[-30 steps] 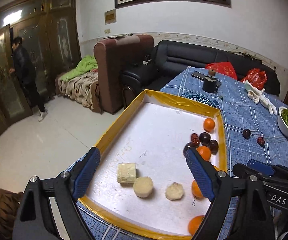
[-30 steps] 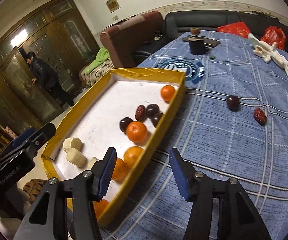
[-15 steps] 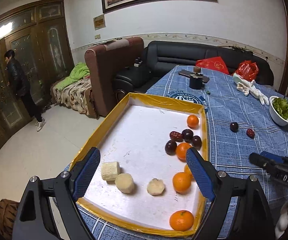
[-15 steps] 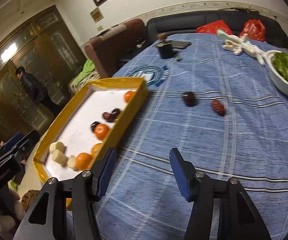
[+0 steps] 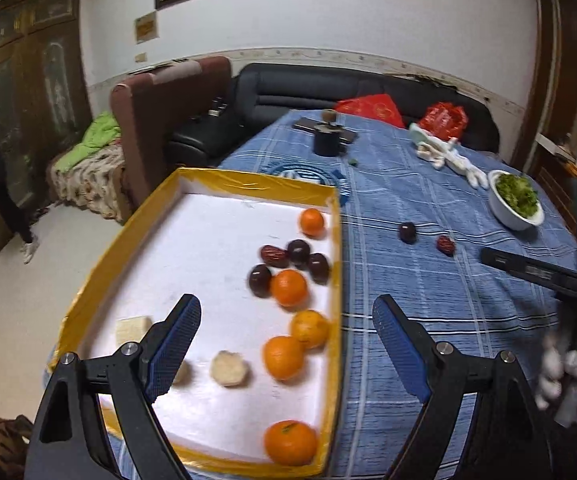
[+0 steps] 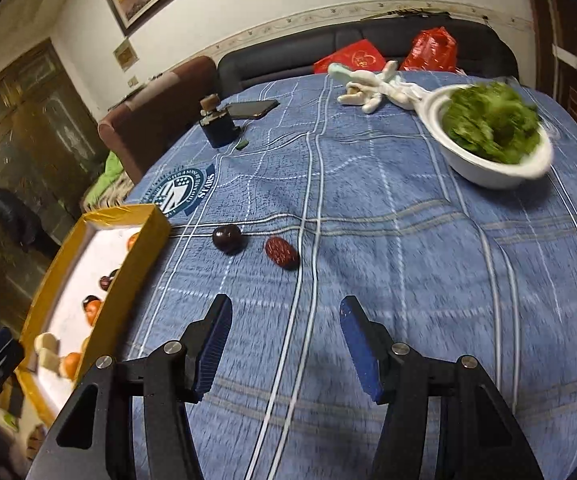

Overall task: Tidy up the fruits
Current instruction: 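Grasp a red date with the right gripper while the left grasps a dark plum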

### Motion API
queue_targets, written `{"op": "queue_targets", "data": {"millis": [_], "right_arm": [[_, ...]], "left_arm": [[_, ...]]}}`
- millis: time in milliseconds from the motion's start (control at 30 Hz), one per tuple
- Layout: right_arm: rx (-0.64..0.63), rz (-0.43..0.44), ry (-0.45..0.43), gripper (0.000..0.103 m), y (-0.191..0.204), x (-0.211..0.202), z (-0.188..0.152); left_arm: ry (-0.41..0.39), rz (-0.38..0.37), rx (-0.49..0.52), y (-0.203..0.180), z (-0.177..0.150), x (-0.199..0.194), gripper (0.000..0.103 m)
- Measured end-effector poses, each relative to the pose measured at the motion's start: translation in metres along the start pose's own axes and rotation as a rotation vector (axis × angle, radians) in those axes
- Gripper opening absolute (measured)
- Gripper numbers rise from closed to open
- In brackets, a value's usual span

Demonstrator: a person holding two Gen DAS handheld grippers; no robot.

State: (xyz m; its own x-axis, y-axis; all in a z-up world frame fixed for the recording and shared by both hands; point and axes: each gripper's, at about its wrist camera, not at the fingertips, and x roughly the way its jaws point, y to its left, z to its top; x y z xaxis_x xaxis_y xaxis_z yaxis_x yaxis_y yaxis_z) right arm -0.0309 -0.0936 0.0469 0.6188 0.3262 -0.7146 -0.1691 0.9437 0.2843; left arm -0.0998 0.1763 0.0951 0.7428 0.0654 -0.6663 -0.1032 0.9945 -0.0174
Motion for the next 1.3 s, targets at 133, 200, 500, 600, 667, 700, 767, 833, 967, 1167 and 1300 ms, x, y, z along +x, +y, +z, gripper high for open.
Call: {"op": "queue_targets", "data": {"millis": [133, 200, 500, 600, 667, 700, 767, 833, 967, 1167, 1300], "right_arm": [[-0.082, -0.056, 0.016, 0.061, 0.016, 0.033, 0.016], [-0.093, -0.070, 0.029, 0.061, 0.019, 0.047, 0.021], [-0.098, -0.101, 0.063, 0.025, 0.016, 0.075, 0.021], [-0.054, -0.085, 0.067, 0.025, 0.005, 0.064, 0.018], [-0.023, -0.061, 0.062, 0.025, -0.004, 0.049, 0.014], [-0.016, -0.049, 0.055, 0.025, -0.006, 0.041, 0.011], [-0.007, -0.024, 0.037, 0.025, -0.012, 0.024, 0.004], [0.003, -0.005, 0.019, 0.025, -0.016, 0.013, -0.002], [0.044, 0.029, 0.016, 0.025, -0.028, 0.010, -0.007], [0.060, 0.061, 0.032, 0.025, -0.032, 0.014, -0.009], [0.067, 0.061, 0.035, 0.026, -0.035, 0.016, -0.008]], "left_arm": [[0.008, -0.025, 0.015, -0.008, 0.009, 0.006, 0.087], [0.023, -0.062, 0.004, -0.010, 0.017, 0.012, 0.087], [0.082, -0.166, -0.018, -0.036, 0.051, 0.051, 0.087], [0.144, -0.202, 0.008, -0.056, 0.058, 0.077, 0.087], [0.188, -0.213, 0.033, -0.070, 0.060, 0.096, 0.087], [0.213, -0.222, 0.047, -0.079, 0.060, 0.108, 0.087], [0.255, -0.210, 0.066, -0.094, 0.061, 0.132, 0.087], [0.281, -0.206, 0.077, -0.105, 0.061, 0.150, 0.087], [0.296, -0.179, 0.104, -0.128, 0.062, 0.181, 0.087], [0.275, -0.151, 0.148, -0.144, 0.065, 0.199, 0.075], [0.265, -0.121, 0.184, -0.148, 0.061, 0.203, 0.026]]}}
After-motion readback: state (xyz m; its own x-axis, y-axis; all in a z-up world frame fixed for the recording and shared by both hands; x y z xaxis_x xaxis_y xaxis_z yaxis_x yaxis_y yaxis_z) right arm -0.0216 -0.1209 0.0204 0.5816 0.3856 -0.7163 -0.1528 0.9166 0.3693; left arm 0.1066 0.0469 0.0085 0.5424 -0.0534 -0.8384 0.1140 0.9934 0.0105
